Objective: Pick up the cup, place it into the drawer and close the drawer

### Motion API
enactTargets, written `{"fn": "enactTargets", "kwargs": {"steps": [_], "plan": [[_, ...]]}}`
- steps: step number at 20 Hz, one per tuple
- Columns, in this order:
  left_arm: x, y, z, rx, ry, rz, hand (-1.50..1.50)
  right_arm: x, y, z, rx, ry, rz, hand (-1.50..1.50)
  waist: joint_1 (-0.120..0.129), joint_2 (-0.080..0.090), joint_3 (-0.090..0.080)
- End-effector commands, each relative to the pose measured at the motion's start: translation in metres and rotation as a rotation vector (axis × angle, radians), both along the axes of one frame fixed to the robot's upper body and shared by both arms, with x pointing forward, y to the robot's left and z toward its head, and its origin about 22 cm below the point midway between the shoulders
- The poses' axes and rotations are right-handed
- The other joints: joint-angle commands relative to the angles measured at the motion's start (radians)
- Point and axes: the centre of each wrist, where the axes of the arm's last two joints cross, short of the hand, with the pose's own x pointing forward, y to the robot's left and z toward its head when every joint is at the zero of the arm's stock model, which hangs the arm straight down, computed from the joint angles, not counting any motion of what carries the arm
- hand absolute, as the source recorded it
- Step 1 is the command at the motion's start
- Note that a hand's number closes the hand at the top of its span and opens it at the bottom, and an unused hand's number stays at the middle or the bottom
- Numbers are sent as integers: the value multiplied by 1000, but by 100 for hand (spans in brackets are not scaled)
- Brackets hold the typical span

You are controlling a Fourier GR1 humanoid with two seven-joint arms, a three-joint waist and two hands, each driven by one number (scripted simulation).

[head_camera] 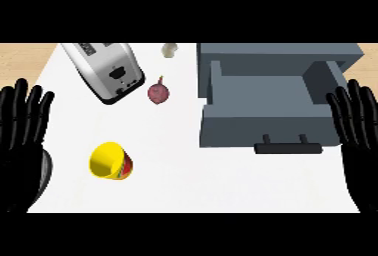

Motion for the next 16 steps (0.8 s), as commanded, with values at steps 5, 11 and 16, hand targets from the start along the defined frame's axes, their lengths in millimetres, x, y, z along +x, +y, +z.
{"fn": "enactTargets", "kwargs": {"steps": [5,11,16], "plan": [[-23,-30,5,7,16,-299,-150,-6,-14,16,27,-65,-45,-150,12,20,26],[-39,-3,-33,-224,190,-345,-150,1,-2,-2,-82,22,-9,-150,20,22,25],[-35,0,-68,-236,233,-344,-150,15,-5,15,-69,30,-4,-150,18,22,25]]}}
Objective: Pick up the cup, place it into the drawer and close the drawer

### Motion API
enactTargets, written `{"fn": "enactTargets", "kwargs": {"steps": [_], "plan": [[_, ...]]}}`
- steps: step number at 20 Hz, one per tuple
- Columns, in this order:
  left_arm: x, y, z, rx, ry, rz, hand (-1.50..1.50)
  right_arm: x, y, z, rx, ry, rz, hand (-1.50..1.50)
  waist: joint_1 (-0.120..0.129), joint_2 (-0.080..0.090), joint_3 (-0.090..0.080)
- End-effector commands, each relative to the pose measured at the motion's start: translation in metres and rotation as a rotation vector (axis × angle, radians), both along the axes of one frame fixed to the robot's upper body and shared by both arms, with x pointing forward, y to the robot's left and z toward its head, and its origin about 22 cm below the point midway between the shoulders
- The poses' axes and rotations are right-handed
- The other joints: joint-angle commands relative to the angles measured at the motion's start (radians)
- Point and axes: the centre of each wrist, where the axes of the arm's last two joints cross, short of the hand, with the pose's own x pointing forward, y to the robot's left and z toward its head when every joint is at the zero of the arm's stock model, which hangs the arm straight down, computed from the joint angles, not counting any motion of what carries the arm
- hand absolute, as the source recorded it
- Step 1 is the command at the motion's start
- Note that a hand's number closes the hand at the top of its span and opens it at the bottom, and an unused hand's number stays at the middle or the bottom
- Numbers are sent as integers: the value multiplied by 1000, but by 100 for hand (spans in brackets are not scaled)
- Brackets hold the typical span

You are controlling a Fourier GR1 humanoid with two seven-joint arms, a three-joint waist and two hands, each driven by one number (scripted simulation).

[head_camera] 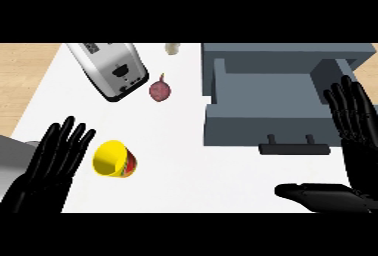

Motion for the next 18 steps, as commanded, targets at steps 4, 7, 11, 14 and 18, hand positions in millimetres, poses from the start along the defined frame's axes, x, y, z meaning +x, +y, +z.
{"fn": "enactTargets", "kwargs": {"steps": [4,7,11,14,18], "plan": [[-8,18,-31,6,90,49,-150,2,-9,-1,6,-2,6,-150,-1,0,0],[7,48,-47,43,98,103,-150,24,5,7,-7,-9,16,-150,2,1,0],[8,65,-77,65,128,187,-150,3,-10,-12,-21,6,7,-150,-4,1,0],[11,39,-94,111,158,206,-150,4,-13,-23,-21,-7,4,-150,-4,1,1],[27,55,-128,153,174,238,-150,16,-1,-7,-24,-18,20,-150,-5,1,0]]}}
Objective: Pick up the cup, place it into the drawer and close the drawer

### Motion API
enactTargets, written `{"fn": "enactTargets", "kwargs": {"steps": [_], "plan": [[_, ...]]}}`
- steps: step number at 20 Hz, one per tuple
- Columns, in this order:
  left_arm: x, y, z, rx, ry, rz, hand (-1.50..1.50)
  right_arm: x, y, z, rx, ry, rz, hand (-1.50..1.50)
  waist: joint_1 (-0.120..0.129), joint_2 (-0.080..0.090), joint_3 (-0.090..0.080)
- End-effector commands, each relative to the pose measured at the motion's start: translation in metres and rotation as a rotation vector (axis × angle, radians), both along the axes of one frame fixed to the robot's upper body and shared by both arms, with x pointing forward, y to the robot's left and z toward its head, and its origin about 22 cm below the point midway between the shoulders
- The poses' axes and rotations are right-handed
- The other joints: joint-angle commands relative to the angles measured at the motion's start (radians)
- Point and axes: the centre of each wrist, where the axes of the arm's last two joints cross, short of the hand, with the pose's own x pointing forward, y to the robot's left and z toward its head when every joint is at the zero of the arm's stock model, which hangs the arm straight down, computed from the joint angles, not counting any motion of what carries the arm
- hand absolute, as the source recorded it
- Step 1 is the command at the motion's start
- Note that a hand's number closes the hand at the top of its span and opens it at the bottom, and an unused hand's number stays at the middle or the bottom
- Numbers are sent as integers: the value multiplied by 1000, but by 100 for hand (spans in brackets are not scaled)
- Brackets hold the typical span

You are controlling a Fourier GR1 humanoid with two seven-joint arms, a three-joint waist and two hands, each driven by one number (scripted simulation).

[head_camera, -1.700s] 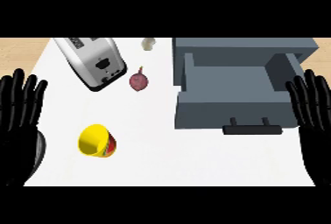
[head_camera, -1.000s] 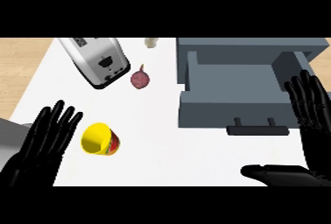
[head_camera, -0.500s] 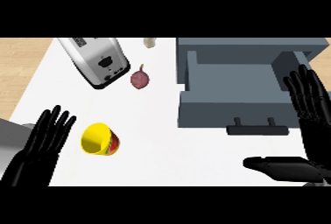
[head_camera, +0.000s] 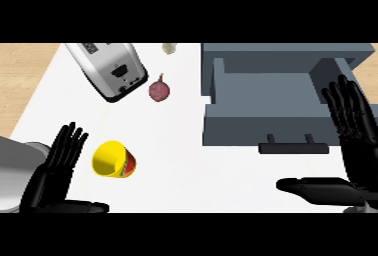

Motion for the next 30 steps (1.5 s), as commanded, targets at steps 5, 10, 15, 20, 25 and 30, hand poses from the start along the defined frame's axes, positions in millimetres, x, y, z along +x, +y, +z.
{"fn": "enactTargets", "kwargs": {"steps": [5,10,15,20,25,30], "plan": [[2,5,-76,61,76,39,-150,-11,-15,4,1,-1,7,-150,-7,0,-1],[-14,50,-87,53,85,63,-150,-3,-12,2,-5,19,-6,-150,-1,0,0],[-4,38,-126,36,74,60,-150,-8,3,22,15,5,13,-150,-5,0,-1],[16,42,-133,11,53,59,-150,14,-31,7,-2,7,12,-150,-3,1,-1],[18,53,-145,5,41,82,-150,8,-11,10,4,10,30,-150,-7,2,-1],[26,49,-145,23,26,65,-150,3,-20,7,-13,20,31,-150,-10,3,-2]]}}
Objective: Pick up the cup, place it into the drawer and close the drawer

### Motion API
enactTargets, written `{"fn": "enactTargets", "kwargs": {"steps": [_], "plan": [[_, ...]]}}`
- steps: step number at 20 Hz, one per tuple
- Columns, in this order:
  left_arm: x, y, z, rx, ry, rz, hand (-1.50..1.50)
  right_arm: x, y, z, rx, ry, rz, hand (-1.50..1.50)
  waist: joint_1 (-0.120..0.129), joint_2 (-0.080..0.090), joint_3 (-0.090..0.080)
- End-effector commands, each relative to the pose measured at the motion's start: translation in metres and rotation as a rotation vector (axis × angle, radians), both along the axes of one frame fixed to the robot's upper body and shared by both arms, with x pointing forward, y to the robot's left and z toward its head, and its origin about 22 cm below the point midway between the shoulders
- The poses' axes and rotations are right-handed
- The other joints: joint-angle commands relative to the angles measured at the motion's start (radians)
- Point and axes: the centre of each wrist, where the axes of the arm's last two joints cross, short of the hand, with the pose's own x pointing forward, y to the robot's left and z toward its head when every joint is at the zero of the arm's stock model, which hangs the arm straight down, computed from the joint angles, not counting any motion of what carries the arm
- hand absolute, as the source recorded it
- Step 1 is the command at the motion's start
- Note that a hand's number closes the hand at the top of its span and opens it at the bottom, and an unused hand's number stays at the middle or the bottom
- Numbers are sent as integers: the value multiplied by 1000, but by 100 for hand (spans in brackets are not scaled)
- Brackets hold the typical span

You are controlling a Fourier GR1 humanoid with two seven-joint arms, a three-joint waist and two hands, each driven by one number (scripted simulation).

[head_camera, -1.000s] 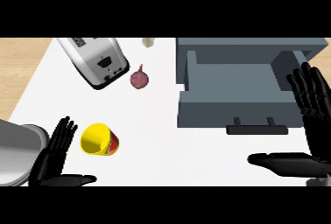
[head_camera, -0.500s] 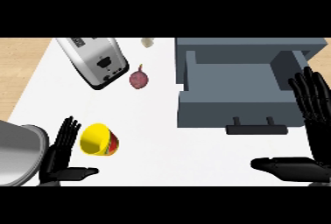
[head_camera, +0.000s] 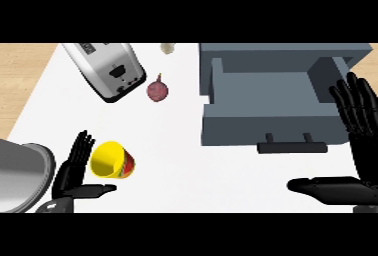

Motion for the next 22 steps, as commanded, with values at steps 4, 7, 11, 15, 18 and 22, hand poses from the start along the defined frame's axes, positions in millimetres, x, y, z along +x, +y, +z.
{"fn": "enactTargets", "kwargs": {"steps": [4,7,11,15,18,22], "plan": [[-12,-2,-13,-32,-64,-27,-150,-8,8,9,8,-8,17,-150,-7,3,-1],[9,5,1,-44,-69,-47,-150,10,1,-1,7,-7,3,-150,-4,4,-1],[6,-34,-14,-80,-88,-58,-150,14,2,2,26,14,10,-150,0,2,-1],[8,-20,-9,-132,-84,-97,-150,-4,-4,0,4,19,16,-150,-11,3,-2],[7,-10,-5,-188,-100,-136,-150,-2,-9,-4,7,21,0,-150,-2,0,0],[21,-41,-6,-233,-123,-168,-150,15,-3,-5,28,9,20,-150,-1,3,-1]]}}
